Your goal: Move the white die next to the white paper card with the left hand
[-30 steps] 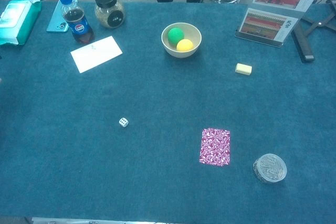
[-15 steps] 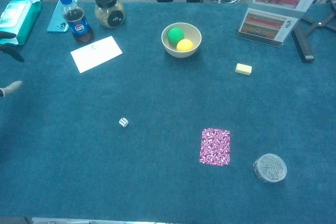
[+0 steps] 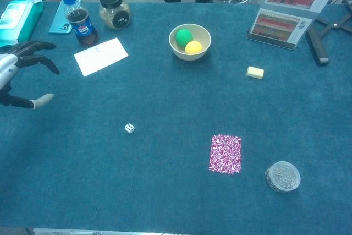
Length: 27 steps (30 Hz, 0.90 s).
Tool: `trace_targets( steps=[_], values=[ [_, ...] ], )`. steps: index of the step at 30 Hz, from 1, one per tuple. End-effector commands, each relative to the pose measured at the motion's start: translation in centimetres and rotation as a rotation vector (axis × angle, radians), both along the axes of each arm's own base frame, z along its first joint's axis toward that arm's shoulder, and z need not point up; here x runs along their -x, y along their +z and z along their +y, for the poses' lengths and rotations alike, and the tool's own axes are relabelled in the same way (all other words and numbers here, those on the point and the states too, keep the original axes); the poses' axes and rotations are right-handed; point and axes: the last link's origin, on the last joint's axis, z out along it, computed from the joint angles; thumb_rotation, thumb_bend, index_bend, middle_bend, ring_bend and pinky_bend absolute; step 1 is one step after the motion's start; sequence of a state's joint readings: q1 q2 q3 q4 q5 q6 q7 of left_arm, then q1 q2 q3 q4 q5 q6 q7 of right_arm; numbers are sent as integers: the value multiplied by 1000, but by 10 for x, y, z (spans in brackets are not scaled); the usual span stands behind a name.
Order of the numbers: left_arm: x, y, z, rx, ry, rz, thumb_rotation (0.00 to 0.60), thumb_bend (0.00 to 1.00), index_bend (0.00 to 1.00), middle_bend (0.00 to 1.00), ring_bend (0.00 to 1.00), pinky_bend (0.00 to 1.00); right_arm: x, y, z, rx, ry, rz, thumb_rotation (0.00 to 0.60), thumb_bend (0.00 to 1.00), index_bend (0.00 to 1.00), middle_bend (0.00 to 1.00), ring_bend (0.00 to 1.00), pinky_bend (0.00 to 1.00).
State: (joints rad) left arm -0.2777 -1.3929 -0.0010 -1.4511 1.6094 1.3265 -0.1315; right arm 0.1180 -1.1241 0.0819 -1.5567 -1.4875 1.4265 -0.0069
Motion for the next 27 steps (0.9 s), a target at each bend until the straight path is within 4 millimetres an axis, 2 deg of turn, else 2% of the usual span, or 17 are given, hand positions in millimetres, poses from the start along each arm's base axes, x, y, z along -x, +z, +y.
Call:
trace_targets(
  steps=[1,13,27],
  values=[
    [-6,-5,1,27,-11,-18,600,272,357,94,0,20,-3,3,-4,3,14,8,600,0,510,412,261,369],
    [-32,-29,-4,136,-66,-40,600,257,354,79,0,20,-9,17,-9,23,29,40,600,0,510,412,261,370],
    [-54,-55,-14,257,-100,-63,597,247,361,68,0,20,-6,18,-9,23,19,43,600,0,510,412,261,369]
  ],
)
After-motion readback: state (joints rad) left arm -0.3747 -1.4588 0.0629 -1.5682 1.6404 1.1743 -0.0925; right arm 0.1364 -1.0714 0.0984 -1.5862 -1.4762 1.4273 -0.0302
